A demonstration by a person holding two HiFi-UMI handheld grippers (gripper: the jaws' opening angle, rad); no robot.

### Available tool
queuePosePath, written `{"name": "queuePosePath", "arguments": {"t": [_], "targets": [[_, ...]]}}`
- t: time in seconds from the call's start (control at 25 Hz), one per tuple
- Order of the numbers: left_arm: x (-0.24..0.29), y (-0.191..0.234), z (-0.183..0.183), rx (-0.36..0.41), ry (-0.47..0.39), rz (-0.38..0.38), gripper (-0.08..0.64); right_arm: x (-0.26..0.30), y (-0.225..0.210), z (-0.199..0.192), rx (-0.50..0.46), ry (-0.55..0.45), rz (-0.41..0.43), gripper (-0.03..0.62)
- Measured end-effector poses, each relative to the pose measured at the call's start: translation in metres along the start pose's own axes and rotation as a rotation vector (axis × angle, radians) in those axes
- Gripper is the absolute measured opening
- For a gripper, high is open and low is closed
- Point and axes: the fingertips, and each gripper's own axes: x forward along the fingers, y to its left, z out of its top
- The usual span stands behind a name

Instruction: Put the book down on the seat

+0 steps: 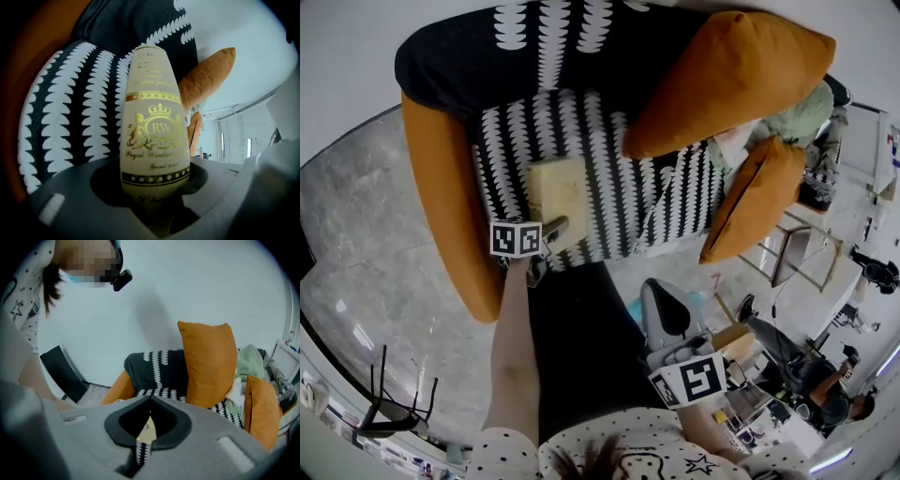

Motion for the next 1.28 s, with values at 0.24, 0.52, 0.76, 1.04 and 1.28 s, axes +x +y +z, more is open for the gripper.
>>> {"name": "queuePosePath", "arguments": {"t": [0.24, 0.52, 0.76, 1.04, 1.28], "targets": [[-0.003, 0.004, 0.002, -0.037, 0.022, -0.031, 0.232, 0.003, 0.004, 0.006, -0.011, 0.009, -0.009, -0.006], [0.001, 0.017, -0.006, -0.025, 0.048, 0.003, 0.235, 0.005, 0.003, 0.004, -0.026, 0.016, -0.009, -0.006], [-0.006, 0.023, -0.004, 0.049, 0.032, 0.096, 0.273, 0.006, 0.006, 0.006, -0.029, 0.021, -0.002, -0.006], [-0.020, 0.041, 0.007, 0.181, -0.017, 0.294, 0.390, 0.007, 0.007, 0.005, -0.032, 0.026, 0.006, -0.006], [-0.028, 0.044, 0.011, 0.233, -0.057, 0.375, 0.420, 0.009, 0.010, 0.005, -0.029, 0.031, 0.010, -0.006]]}}
